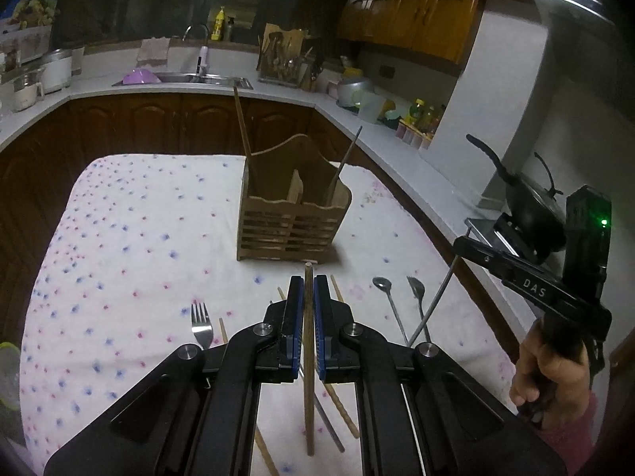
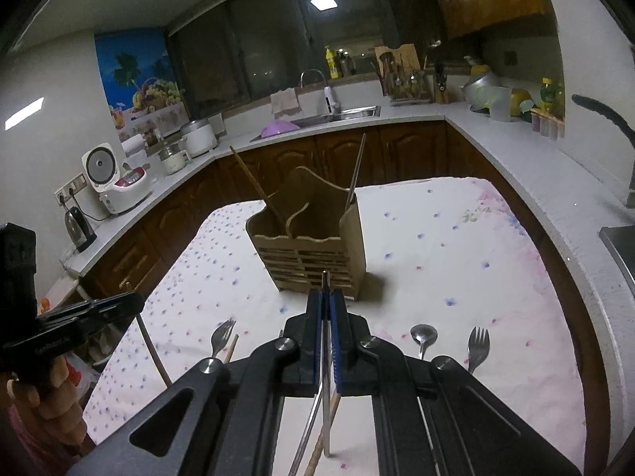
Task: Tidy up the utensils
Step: 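Lift both held chopsticks upright off the table, then carry both chopsticks over the wooden holder and lower them in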
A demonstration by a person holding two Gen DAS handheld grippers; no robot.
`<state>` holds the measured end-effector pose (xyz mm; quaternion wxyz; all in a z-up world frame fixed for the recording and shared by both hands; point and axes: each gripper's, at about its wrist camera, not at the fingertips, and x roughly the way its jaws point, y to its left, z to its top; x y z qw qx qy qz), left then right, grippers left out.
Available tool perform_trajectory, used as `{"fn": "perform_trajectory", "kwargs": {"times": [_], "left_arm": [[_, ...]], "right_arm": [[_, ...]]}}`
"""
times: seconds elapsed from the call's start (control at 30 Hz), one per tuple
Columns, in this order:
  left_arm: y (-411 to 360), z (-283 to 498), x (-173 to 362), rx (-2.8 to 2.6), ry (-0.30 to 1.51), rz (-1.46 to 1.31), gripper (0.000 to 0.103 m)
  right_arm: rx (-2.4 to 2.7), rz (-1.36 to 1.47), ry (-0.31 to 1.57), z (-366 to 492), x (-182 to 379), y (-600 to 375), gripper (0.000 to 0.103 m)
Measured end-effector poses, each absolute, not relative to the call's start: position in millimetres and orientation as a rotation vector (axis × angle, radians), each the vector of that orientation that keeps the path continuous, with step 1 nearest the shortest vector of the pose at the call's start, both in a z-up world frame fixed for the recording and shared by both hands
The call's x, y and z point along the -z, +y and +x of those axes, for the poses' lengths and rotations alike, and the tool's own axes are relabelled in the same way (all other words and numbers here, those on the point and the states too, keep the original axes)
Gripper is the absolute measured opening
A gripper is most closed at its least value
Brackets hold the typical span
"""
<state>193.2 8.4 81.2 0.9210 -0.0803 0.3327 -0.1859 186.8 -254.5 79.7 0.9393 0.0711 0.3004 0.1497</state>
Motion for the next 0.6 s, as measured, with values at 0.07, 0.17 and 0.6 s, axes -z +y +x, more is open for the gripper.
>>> {"fn": "perform_trajectory", "kwargs": {"times": [0.07,0.17,0.6], "left_arm": [[9.7,192.9,-83.4,0.383,0.671,-0.170,0.004],[11.6,194.4,-86.6,0.380,0.660,-0.181,0.004],[34.7,213.3,-123.5,0.335,0.529,-0.267,0.004]], "right_arm": [[-0.305,0.147,0.601,186.4,-82.3,-255.1,0.004],[-0.303,0.157,0.583,187.8,-86.4,-256.7,0.004],[-0.294,0.206,0.463,210.8,-117.1,-255.5,0.004]]}}
